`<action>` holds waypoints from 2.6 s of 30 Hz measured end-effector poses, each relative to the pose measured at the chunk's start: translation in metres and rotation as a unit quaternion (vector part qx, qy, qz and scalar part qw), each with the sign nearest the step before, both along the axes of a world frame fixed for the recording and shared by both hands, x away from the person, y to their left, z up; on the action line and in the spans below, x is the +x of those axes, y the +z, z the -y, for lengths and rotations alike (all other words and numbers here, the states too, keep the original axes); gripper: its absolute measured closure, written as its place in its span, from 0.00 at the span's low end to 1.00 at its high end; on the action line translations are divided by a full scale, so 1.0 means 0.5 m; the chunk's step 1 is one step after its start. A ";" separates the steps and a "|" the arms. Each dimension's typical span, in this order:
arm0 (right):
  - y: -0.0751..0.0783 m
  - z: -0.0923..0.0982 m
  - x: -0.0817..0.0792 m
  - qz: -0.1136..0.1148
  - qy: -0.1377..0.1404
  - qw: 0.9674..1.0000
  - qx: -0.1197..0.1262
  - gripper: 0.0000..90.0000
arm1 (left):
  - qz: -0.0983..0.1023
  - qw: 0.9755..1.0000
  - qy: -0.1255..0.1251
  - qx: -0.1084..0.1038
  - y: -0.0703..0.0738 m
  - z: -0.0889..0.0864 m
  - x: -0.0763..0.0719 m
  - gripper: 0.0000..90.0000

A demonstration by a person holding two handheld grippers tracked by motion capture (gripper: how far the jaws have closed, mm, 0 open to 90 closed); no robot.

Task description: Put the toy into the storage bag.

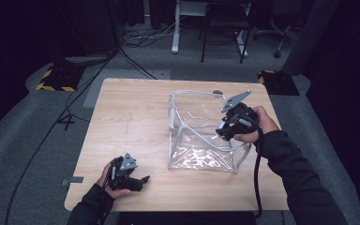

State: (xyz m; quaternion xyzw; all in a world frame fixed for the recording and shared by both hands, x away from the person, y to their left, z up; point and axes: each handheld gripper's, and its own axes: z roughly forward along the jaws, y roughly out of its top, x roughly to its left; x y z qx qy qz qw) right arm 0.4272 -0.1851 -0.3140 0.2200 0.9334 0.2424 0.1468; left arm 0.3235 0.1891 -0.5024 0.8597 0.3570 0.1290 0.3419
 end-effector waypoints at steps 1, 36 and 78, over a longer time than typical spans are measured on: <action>-0.002 0.004 -0.001 -0.010 0.002 1.000 0.002 0.54 | 0.000 1.000 0.000 0.000 0.000 0.000 0.000 0.17; 0.001 0.037 -0.026 -0.040 0.014 0.998 -0.046 0.54 | 0.001 1.000 0.000 0.001 0.000 0.000 0.000 0.17; -0.012 0.040 -0.030 -0.015 0.003 1.000 -0.005 0.49 | 0.002 1.000 -0.001 0.003 0.000 -0.001 0.001 0.17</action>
